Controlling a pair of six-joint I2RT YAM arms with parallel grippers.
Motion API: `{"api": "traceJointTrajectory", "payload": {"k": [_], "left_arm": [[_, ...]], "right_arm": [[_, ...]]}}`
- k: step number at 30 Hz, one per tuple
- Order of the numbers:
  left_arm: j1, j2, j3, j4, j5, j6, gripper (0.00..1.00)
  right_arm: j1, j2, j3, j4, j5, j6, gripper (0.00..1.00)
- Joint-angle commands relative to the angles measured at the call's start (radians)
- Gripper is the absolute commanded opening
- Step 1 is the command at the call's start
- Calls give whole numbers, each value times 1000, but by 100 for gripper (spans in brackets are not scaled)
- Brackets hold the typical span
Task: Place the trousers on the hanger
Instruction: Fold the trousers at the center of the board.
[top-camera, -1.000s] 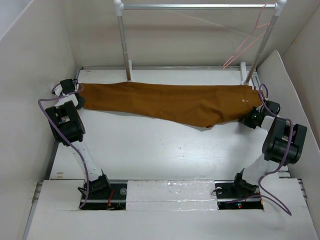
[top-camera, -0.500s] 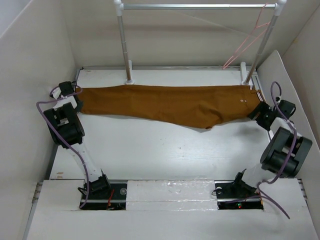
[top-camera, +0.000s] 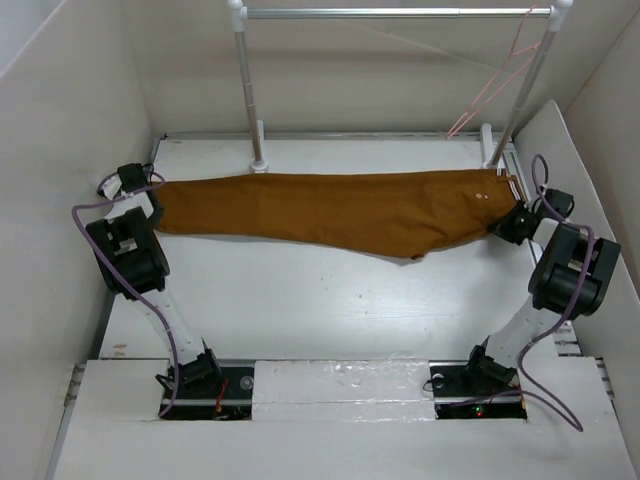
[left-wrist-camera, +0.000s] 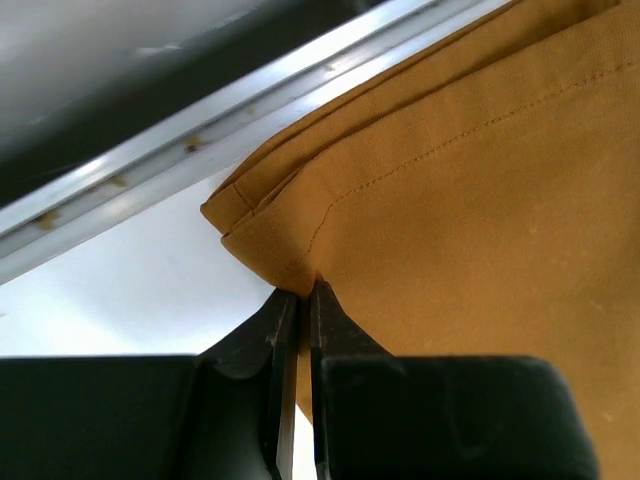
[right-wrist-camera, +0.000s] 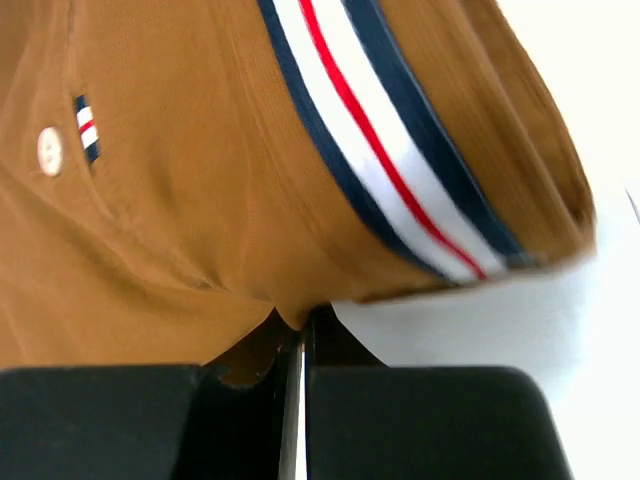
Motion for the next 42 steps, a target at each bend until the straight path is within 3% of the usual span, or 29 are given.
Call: {"api": "traceJointTrajectory", "payload": {"k": [1, 6, 11, 13, 15, 17, 18, 20, 22, 25, 27, 29, 30, 32, 33, 35, 37, 38, 39, 40, 42], "left_arm": [[18, -68, 22, -71, -150, 37, 0], [18, -85, 38, -195, -280, 76, 0], [18, -230, -155, -168, -302, 70, 0], [4, -252, -203, -163, -300, 67, 0], [-5, -296, -266, -162, -276, 45, 13], [-16, -389, -304, -125, -218, 27, 47], [-25, -416, -301, -123, -198, 9, 54], [-39, -468, -256, -143, -132, -43, 70], [-91, -488, -220, -166, -63, -77, 72], [-193, -552, -197, -136, -21, -65, 63], [-322, -620, -229, -99, 28, -43, 57], [-475, -690, -293, -39, 68, -39, 35], [-524, -707, -310, -30, 88, -36, 33], [-647, -746, -361, -24, 120, -92, 13], [-681, -756, -385, -24, 141, -92, 10], [-756, -776, -447, 12, 155, -150, 3], [-888, -772, -468, 24, 132, -175, 0], [-933, -751, -470, 13, 108, -207, 0], [-973, -741, -475, 10, 73, -219, 0], [-1028, -726, -481, 15, 68, -230, 0], [-1062, -692, -511, 22, 46, -259, 0]], "right_arm": [[-50, -135, -92, 21, 78, 31, 0], [-142, -424, -239, -77, 130, 25, 0], [-239, -628, -354, -194, 69, -47, 0], [-239, -660, -373, -232, 59, -73, 27], [-250, -692, -373, -255, 59, -80, 68], [-268, -709, -347, -332, 85, -122, 81], [-283, -726, -333, -346, 99, -131, 87], [-306, -744, -328, -378, 119, -142, 88], [-307, -748, -357, -348, 136, -117, 89], [-360, -676, -405, -238, 75, -81, 88], [-360, -602, -396, -181, 0, -56, 88], [-336, -486, -367, -77, -62, -21, 88], [-321, -453, -352, -52, -59, -19, 89], [-296, -374, -307, -52, -19, -24, 90], [-296, -352, -310, -52, -30, -24, 90], [-287, -314, -324, 16, -46, 11, 87], [-278, -297, -356, 112, -69, 54, 68], [-277, -283, -371, 146, -103, 71, 57], [-268, -283, -390, 174, -108, 93, 17], [-268, -287, -396, 200, -112, 94, 4], [-257, -347, -394, 186, -123, 61, 0]]}}
